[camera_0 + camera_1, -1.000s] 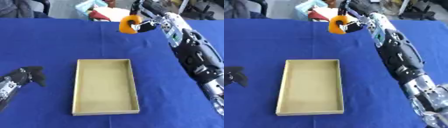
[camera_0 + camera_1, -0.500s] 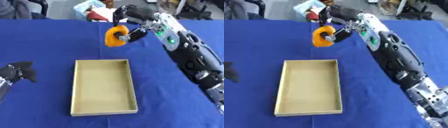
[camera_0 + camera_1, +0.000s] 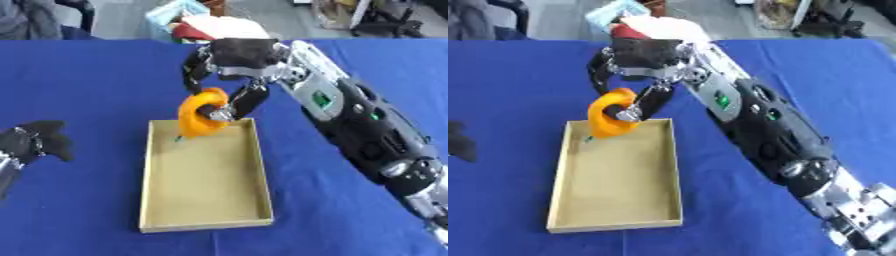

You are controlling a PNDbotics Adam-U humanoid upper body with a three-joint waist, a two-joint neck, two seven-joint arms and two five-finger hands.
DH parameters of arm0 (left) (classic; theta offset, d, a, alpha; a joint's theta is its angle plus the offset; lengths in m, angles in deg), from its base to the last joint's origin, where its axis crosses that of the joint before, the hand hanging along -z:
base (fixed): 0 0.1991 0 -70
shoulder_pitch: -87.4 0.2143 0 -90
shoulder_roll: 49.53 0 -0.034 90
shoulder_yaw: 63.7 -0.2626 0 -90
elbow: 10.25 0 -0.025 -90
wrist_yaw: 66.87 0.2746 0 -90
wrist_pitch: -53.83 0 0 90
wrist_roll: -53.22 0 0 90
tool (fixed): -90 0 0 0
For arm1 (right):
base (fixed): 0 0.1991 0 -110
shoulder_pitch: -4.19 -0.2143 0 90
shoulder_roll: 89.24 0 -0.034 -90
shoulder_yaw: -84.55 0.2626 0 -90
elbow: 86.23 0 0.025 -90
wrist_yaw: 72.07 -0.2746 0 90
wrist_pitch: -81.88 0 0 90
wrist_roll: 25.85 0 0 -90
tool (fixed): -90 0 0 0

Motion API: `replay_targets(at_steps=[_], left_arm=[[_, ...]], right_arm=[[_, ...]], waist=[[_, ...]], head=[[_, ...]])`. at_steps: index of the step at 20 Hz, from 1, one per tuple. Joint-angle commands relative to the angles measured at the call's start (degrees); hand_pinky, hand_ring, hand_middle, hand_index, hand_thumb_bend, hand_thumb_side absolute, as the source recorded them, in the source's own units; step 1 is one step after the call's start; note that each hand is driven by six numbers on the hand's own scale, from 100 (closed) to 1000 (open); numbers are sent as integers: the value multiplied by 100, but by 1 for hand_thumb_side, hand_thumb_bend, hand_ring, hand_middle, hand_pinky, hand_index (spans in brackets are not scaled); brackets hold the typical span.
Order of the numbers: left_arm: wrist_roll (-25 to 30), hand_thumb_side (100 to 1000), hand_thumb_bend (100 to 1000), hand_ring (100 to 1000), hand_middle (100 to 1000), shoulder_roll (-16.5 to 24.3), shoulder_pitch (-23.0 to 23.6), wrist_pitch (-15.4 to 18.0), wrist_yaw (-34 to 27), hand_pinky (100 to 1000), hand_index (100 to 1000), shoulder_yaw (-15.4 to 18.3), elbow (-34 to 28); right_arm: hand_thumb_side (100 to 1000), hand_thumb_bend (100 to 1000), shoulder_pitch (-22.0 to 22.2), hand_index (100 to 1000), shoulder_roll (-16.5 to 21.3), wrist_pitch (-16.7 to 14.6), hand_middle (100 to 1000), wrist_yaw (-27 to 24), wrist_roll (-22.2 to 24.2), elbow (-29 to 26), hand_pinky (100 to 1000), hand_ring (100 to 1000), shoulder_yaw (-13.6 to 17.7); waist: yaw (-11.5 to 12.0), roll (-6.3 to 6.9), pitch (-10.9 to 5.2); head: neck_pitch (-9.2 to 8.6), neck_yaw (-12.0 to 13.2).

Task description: Pick up objects on the table and place them in the box.

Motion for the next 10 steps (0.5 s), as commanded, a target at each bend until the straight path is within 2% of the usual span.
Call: replay_targets(at_steps=[1,5,8,9,10], left_arm=[[47,1000,110,592,625,112,-44,11,18,742,847,-1,-118],[78,1000,110,592,624,97,-56,17,30,742,847,-16,-121],[84,1000,111,591,624,87,-57,15,42,741,847,-19,-117],[86,1000,111,591,623,84,-58,13,41,741,847,-21,-115],[88,1000,112,591,623,82,-56,10,40,741,847,-22,-112]], right_arm=[[205,100,-15,266,-159,-48,594,-76,233,-172,723,652,-37],[204,100,240,281,-413,-116,597,40,346,-53,717,656,-107],[206,100,384,373,-515,-174,622,170,323,73,720,679,-114],[176,100,408,395,-532,-196,630,223,309,101,722,686,-114],[208,100,424,409,-538,-218,639,276,296,121,725,692,-116]], waist=[[1,27,-110],[10,42,-88],[-3,46,-81],[-8,45,-82],[-15,44,-84]], head=[[2,-1],[-10,-6],[-6,-6],[-2,-8],[0,-5]])
